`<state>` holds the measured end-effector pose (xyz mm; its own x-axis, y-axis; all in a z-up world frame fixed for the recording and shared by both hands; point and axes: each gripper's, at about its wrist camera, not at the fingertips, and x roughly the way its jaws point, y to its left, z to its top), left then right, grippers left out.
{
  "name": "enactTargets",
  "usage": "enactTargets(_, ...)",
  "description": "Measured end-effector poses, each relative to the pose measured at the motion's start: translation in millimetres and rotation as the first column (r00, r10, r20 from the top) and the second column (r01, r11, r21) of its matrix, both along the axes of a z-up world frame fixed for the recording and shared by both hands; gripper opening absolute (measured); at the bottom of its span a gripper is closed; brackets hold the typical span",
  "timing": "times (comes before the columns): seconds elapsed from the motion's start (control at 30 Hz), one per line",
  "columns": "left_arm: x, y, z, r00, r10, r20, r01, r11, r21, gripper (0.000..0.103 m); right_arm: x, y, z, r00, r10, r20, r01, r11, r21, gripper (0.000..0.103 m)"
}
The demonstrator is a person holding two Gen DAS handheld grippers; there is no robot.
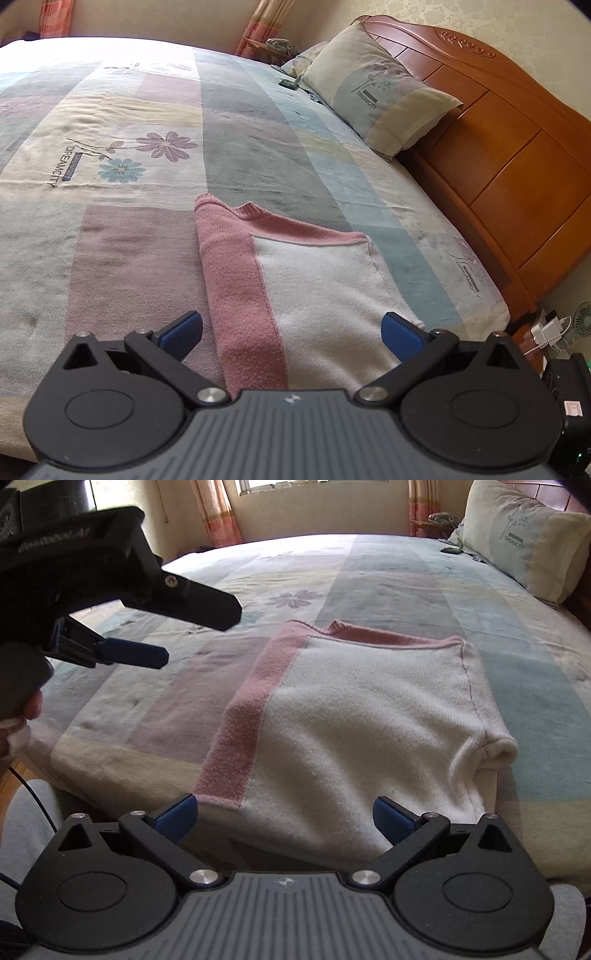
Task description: Fold clothes
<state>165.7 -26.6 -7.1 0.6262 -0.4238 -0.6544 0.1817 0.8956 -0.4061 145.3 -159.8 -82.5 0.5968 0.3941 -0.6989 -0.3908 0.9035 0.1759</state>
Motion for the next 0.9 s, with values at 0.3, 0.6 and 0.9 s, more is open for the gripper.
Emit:
enactTargets(0.3, -15.3, 12.1, 7.7, 0.999, 0.034, 0.017, -0.034, 0.999, 0.009, 0.102, 11.8, 22.6, -16.0, 0.994, 0.051, -0.098, -0.054, 0.998, -0.029, 0.103)
enactTargets(0.6, -35.7, -6.7, 21.2, 0.999, 0.002, 0.044, -0.003, 1.0, 0.015, 0.102, -14.6, -20.4, 6.5, 0.997, -0.075, -0.032, 0.076, 0.996, 0.037, 0.103)
enactTargets(0.9, -58.3, -21.3, 41.4, 0.992, -0.066, 0.105, 0.065, 0.998, 0.014, 0.102, -45.7, -60.3, 27.0, 0.974, -0.223, 0.035, 0.218, 0.968, 0.122, 0.103)
